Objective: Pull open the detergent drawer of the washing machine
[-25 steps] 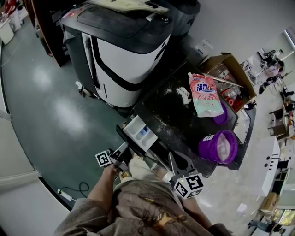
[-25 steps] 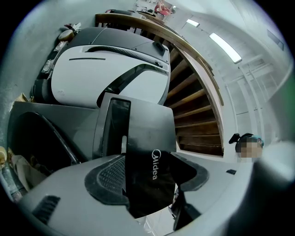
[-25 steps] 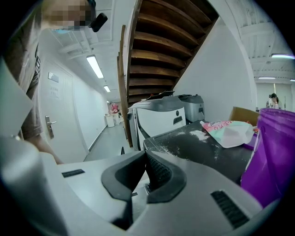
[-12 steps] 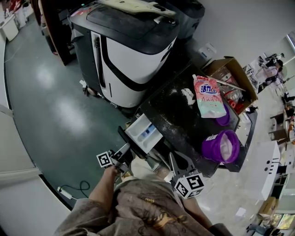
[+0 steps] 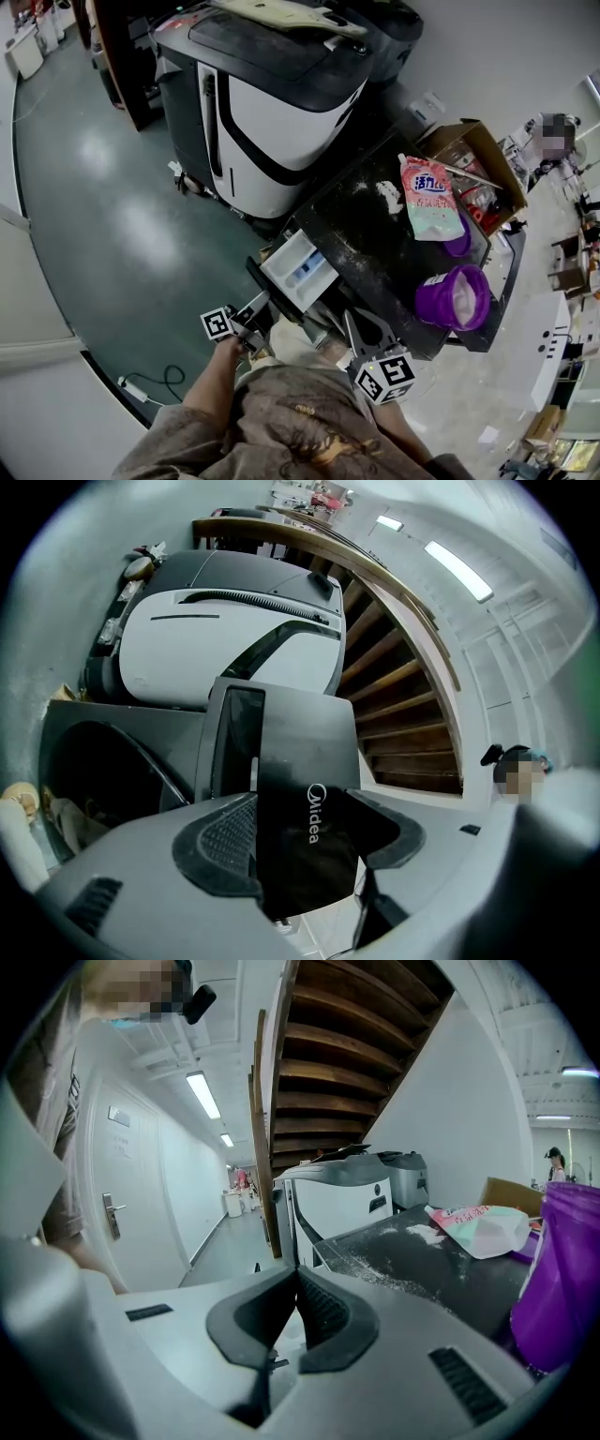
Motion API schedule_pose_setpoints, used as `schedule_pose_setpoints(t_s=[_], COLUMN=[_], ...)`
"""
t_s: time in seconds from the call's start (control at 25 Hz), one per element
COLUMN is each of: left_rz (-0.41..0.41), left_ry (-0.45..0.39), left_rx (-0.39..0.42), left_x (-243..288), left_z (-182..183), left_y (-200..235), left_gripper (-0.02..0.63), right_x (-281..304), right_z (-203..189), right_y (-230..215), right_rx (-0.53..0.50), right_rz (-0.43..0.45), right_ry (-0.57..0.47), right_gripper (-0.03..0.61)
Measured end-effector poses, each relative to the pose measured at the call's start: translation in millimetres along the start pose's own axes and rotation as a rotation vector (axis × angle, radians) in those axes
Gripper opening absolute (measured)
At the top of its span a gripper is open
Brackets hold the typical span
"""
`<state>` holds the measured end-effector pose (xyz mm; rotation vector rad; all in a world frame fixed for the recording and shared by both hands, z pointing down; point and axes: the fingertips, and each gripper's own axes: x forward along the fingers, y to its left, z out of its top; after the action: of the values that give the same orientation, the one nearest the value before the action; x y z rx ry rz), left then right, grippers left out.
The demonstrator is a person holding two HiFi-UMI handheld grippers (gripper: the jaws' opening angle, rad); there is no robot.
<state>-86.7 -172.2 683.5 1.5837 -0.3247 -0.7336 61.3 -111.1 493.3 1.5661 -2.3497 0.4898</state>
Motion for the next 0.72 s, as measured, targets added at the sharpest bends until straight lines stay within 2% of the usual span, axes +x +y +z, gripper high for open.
schedule_pose_setpoints(t_s=[0.04,0.12,0.44,0.6,0.72], left_rz=[0.022,0.060,0.179,0.223,0.220], left_ry=[-0.001,0.000,0.095,0.098,0.086], left_rx=[0.010,0.027,0.152,0.245,0.302], left_x=[-2.3,-6.5,-13.3,-20.5,-15.2], left_z=[0.6,1.5,5.5,20.0,28.8], left_y=[2.0,4.2,-2.5,-19.6,-46.3], left_gripper=[0.309,0.262,0.262,0.262,0.262], right_x=[-0.4,-0.9,5.5,11.5,14.4], right_z=[-0.6,-2.5,-4.0,2.7,6.0], right_y=[0.8,2.7,8.1,6.7,1.8], right_rx=[0.002,0.008,0.021,0.025,0.027], right_rz=[0.000,0.001,0.036,0.063,0.087], right_ry=[0.001,0.005,0.008,-0.014,-0.029], right_gripper=[0.003,0.003,0.003,0.003,0.003])
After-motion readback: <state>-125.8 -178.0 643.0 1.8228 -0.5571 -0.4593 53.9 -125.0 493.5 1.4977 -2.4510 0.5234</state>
